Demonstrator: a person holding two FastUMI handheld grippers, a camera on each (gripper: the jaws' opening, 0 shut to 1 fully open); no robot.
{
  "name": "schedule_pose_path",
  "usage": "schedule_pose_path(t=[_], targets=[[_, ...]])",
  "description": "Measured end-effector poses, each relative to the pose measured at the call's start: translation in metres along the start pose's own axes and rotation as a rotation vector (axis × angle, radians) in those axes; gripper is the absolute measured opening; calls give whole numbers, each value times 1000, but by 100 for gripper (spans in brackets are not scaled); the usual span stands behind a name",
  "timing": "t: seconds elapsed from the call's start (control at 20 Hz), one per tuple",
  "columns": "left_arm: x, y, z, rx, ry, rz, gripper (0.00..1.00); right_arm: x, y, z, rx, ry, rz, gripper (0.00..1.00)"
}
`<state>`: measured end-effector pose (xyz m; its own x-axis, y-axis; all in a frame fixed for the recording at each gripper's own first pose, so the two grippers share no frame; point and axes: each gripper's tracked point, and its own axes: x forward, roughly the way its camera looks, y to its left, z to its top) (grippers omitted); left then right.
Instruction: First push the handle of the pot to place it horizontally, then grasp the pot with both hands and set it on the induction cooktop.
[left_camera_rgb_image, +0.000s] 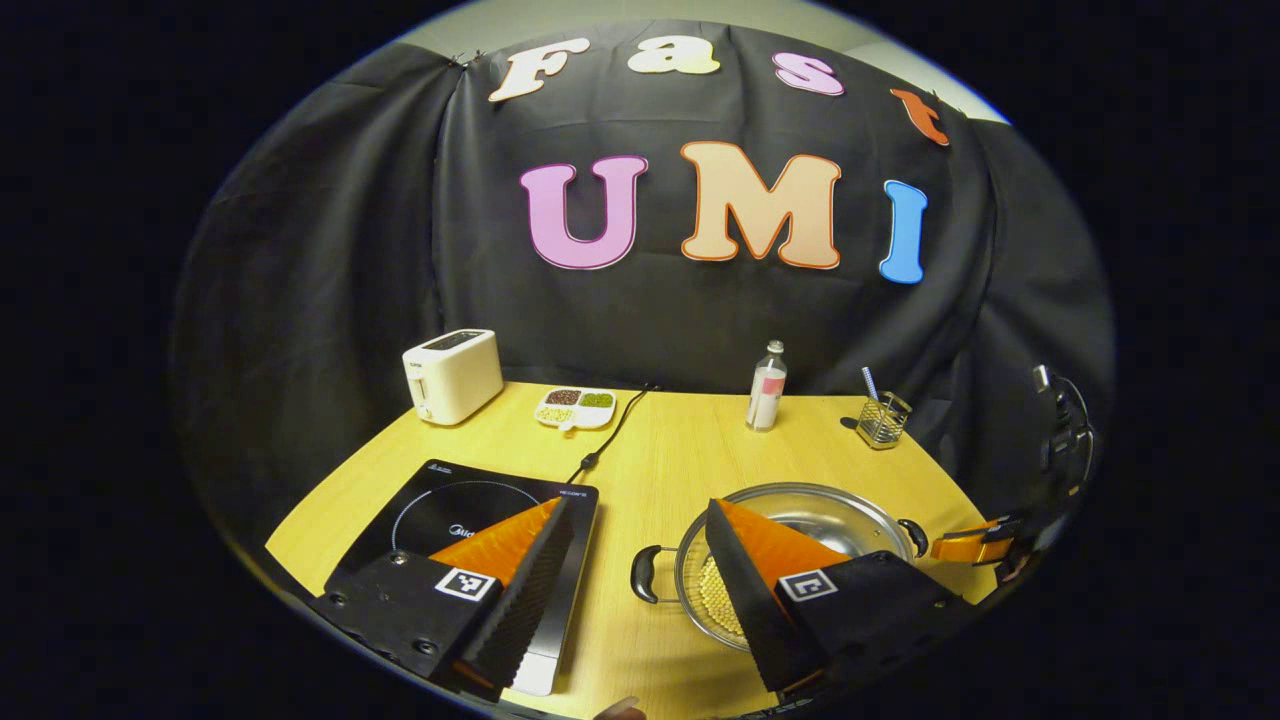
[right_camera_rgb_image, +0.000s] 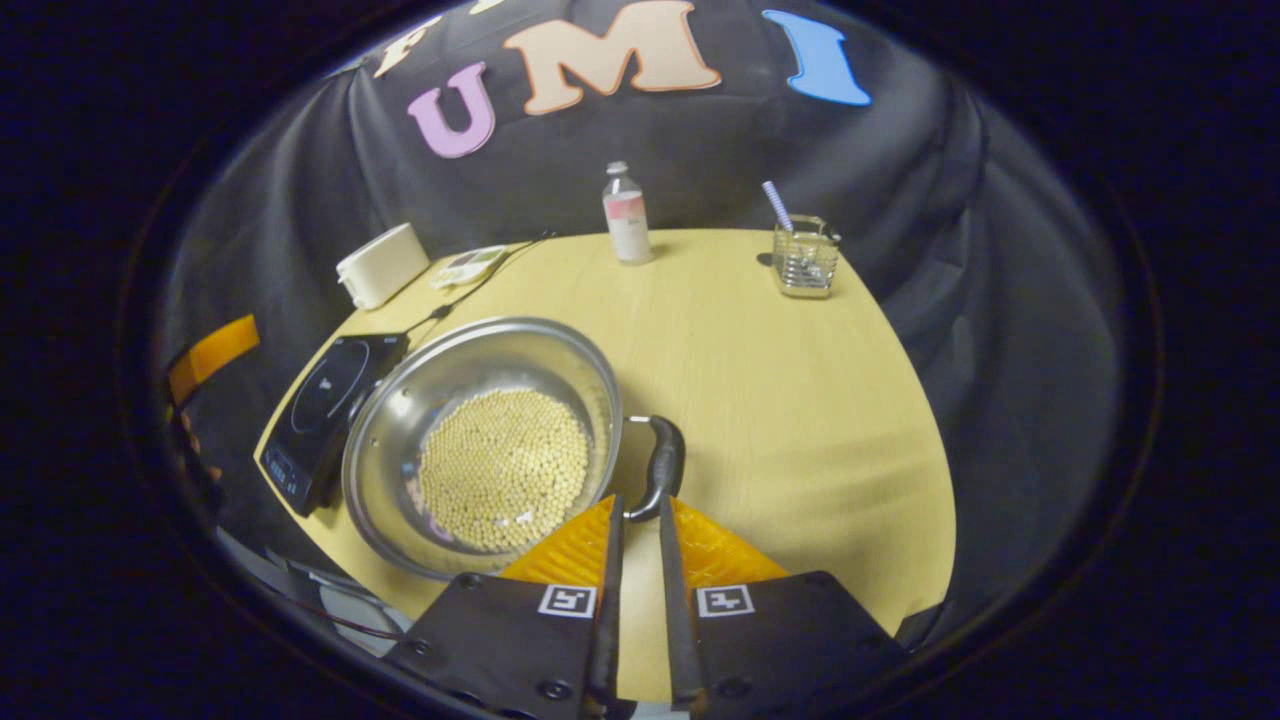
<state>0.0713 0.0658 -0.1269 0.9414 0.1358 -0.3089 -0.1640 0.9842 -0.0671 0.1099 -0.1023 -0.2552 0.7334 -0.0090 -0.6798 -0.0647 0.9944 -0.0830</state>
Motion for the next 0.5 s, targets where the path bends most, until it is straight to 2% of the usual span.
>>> schedule_pose_path(t=[0.05, 0.2, 0.25, 0.35, 0.45, 0.5], targets=[[4, 0, -3, 3, 4, -3, 88, 0, 0, 0, 18, 5, -3, 17], [16, -2, -17, 22, 50, -25, 88, 5, 5, 6, 24, 3, 1, 39], [19, -4, -20, 21, 62, -34, 85, 7, 9, 8, 19, -4, 9, 46], [29, -8, -28, 17, 83, -58, 88, 11, 16, 12, 9, -9, 16, 53], [40, -14, -40, 29, 121, -84, 88, 18, 21, 14, 7, 3, 19, 68], [46, -16, -46, 43, 146, -99, 88, 22, 21, 16, 8, 3, 10, 72]])
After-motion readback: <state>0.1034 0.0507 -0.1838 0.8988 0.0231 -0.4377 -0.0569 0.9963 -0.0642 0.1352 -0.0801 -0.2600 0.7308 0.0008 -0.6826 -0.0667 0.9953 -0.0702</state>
